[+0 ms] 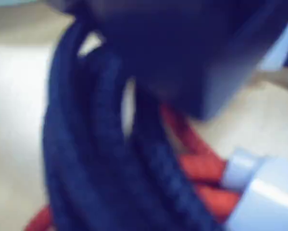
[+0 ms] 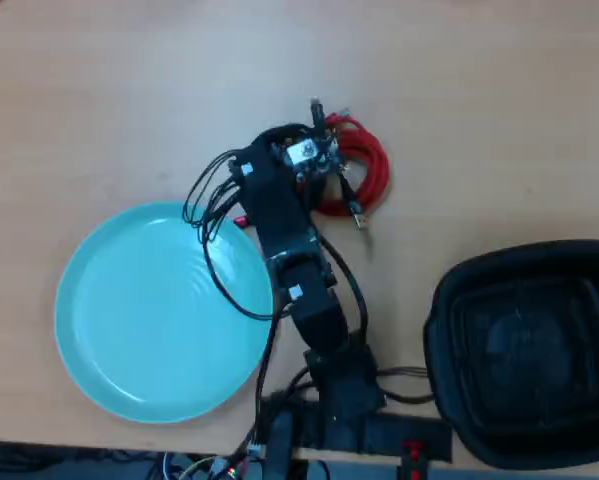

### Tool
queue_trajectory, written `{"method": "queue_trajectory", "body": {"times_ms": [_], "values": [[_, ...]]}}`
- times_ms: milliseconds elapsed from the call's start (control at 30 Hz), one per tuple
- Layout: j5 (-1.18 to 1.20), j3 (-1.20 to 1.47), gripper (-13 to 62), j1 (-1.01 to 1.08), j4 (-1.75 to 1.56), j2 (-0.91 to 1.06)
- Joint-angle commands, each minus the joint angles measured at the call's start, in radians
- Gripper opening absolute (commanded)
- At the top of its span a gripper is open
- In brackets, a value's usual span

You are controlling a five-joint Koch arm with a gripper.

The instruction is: Put a black charging cable in a black bowl and put a red charging cable in a green bowl

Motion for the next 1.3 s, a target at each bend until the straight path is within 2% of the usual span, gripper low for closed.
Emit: {"method": "queue_trajectory", "body": {"times_ms": [0, 233, 500, 667, 933, 1267], "values": [[0.003, -0.184, -6.3, 0.003, -0.012, 0.018], [-0.012, -0.209, -6.3, 0.008, -0.014, 0.12], [-0.015, -0.235, -6.2, 0.083, -0.038, 0.341], [-0.098, -0.207, -6.3, 0.107, -0.026, 0.515], [-0.23, -0.149, -6.3, 0.336, -0.037, 0.681], [-0.284, -0.049, -6.3, 0.595, -0.044, 0.695]]}}
